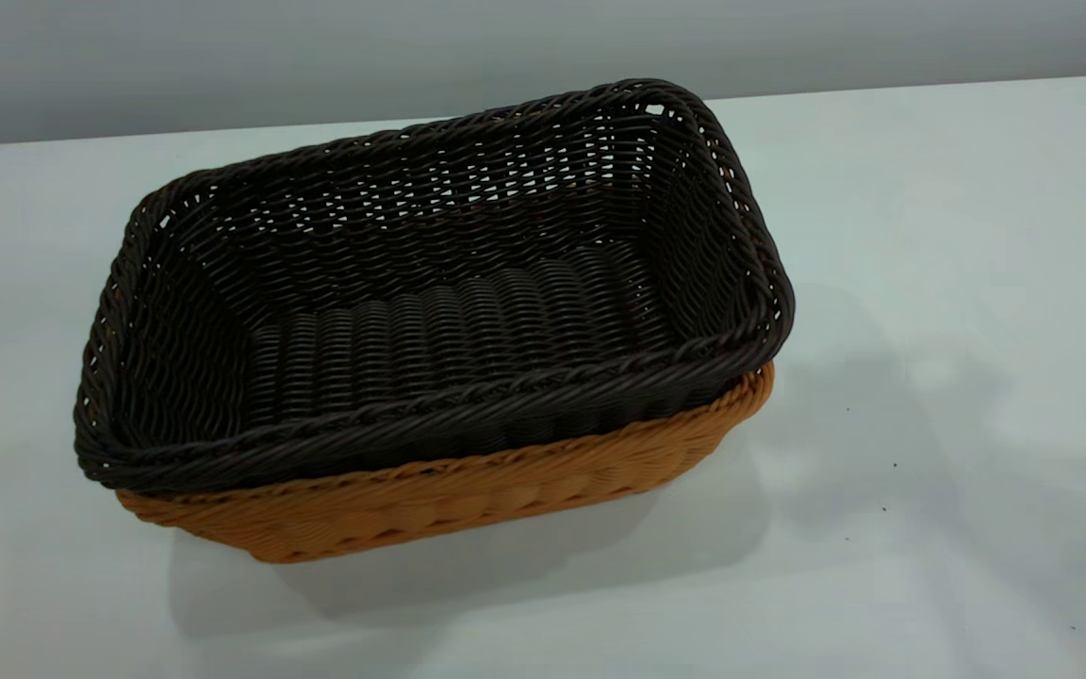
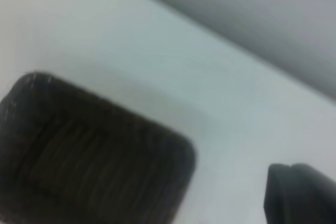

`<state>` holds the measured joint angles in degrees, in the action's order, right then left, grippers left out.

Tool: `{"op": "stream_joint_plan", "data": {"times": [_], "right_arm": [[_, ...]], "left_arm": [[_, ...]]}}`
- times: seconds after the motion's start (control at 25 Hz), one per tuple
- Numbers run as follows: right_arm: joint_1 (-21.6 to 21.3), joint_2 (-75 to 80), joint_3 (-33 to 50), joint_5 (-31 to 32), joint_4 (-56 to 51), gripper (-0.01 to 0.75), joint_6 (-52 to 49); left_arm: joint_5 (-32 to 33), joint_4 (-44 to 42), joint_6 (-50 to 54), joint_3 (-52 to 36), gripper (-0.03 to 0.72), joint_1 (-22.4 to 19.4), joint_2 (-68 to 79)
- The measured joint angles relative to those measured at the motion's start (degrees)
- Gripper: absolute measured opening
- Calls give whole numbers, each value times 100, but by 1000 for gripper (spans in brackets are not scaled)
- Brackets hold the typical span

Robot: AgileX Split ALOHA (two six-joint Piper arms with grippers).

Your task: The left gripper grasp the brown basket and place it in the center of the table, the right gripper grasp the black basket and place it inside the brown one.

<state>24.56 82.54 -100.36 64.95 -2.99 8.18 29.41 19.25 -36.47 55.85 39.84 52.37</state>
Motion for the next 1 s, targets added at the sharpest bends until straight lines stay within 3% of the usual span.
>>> {"op": "stream_joint_plan", "data": {"times": [0.24, 0.48, 0.76, 1.0], "right_arm": [[0, -1047, 159, -248, 299, 6, 5], [0, -2347, 869, -770, 694, 6, 32], [0, -4102, 2641, -1435, 649, 6, 374], [0, -5558, 4431, -1500, 197, 6, 369]], "left_arm": [[157, -993, 1092, 0, 0, 0, -512], [970, -2483, 2535, -133, -1, 0, -816], [1042, -2910, 2822, -501, -1, 0, -939], [1029, -2876, 2800, -857, -1, 34, -939]]}}
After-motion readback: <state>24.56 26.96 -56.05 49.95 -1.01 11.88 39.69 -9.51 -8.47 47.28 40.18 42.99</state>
